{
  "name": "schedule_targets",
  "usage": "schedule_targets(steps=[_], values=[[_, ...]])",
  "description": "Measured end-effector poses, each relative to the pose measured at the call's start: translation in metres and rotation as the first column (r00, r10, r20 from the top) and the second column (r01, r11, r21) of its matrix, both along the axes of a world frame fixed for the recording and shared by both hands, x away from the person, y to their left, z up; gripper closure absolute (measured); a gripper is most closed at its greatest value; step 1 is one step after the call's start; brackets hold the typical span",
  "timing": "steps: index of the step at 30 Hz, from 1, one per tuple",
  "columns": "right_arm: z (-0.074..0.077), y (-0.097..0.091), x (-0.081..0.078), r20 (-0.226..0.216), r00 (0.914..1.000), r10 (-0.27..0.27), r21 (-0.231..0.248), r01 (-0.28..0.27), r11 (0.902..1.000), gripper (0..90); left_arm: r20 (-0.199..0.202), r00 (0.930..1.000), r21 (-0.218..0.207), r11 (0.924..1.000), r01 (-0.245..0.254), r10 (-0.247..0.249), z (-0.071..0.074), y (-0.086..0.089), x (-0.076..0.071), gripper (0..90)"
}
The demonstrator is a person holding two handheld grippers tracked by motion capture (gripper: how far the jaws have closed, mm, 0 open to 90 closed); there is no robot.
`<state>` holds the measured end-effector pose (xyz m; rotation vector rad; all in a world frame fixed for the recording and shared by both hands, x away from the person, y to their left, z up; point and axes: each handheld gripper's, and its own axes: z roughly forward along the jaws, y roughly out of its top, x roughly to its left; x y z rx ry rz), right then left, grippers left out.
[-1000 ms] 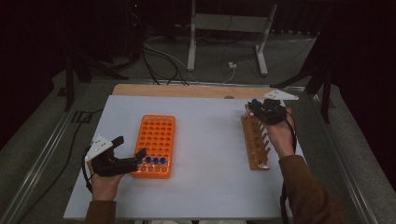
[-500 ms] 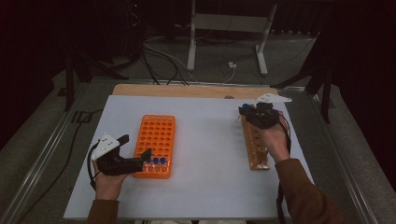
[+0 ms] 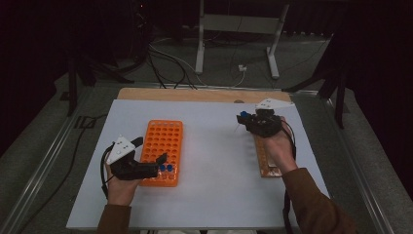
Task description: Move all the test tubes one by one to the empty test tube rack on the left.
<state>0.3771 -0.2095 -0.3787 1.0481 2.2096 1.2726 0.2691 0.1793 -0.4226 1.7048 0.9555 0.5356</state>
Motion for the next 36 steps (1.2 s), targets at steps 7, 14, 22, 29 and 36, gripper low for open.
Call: schedule_targets(steps=[7,14,22,29,36], values=[[0.009,0.018,-0.006,-0.001,0.9985,0.054,0.002,-0.054,0.9985,77.0,0.031,0.9992,0.016,0.9996,0.025,-0.025,0.008,-0.011,0.005,0.8],[0.015,0.036,-0.013,-0.003,0.9942,0.107,-0.001,-0.107,0.9942,77.0,0.046,0.9979,0.026,0.9986,0.045,-0.046,0.014,-0.023,0.006,0.8],[0.022,0.050,-0.020,-0.011,0.9878,0.155,0.004,-0.155,0.9879,77.0,0.045,0.9974,0.029,0.9980,0.055,-0.057,0.021,-0.038,0.011,0.8],[0.026,0.060,-0.026,-0.023,0.9804,0.196,0.032,-0.195,0.9803,77.0,0.034,0.9973,0.048,0.9968,0.063,-0.065,0.023,-0.054,0.017,0.8],[0.029,0.071,-0.031,-0.030,0.9727,0.230,0.043,-0.229,0.9725,77.0,0.023,0.9974,0.066,0.9956,0.067,-0.069,0.023,-0.069,0.020,4.1]])
